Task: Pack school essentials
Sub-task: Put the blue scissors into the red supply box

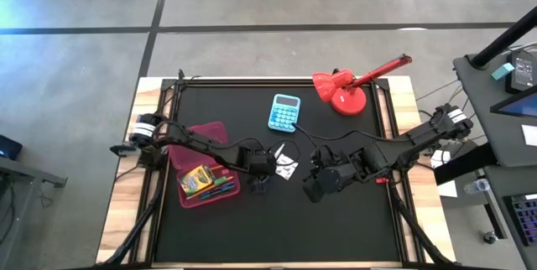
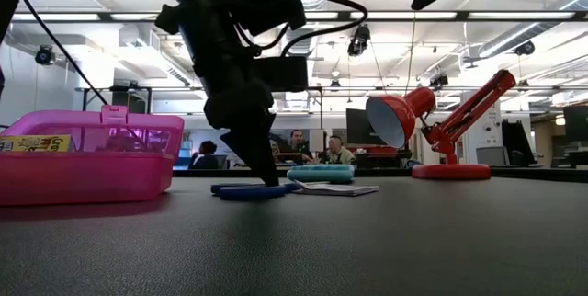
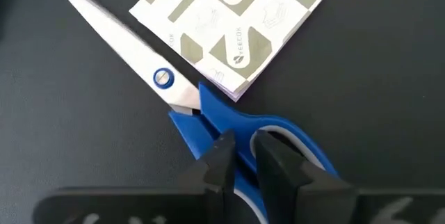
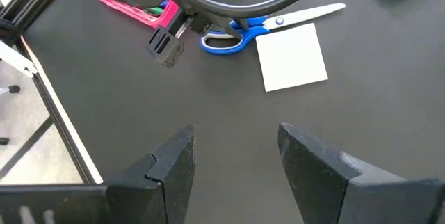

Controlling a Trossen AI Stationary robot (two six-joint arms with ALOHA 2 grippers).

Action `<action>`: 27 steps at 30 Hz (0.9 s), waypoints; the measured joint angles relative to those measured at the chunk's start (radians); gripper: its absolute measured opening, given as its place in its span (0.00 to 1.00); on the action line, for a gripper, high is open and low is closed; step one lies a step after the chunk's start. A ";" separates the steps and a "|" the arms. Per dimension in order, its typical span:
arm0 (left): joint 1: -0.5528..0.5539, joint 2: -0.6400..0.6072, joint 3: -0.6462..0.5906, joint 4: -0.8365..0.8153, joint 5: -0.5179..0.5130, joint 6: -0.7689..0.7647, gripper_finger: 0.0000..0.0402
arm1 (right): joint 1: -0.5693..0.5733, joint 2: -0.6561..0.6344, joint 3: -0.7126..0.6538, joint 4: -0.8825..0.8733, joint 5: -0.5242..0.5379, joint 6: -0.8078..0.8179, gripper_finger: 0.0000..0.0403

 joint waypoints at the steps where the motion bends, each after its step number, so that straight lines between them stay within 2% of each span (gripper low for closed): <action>1: 0.000 -0.007 -0.001 -0.002 0.002 -0.001 0.09 | 0.000 0.000 0.000 0.000 0.000 0.007 0.48; 6: 0.001 -0.067 -0.007 -0.045 0.013 -0.026 0.21 | 0.000 0.000 0.000 0.001 0.000 0.043 0.48; 12: 0.001 -0.107 -0.014 -0.184 0.006 -0.086 0.34 | 0.000 0.017 -0.002 0.010 0.004 0.012 0.48; 17: 0.001 -0.085 -0.018 -0.167 0.004 -0.156 0.36 | -0.009 0.047 -0.006 0.021 0.010 -0.098 0.48; 22: 0.001 -0.047 -0.016 -0.110 0.019 -0.158 0.36 | -0.037 0.092 -0.006 0.032 0.013 -0.214 0.48; 27: 0.001 -0.020 -0.014 0.014 0.055 -0.155 0.36 | -0.064 0.128 -0.006 0.039 0.013 -0.329 0.48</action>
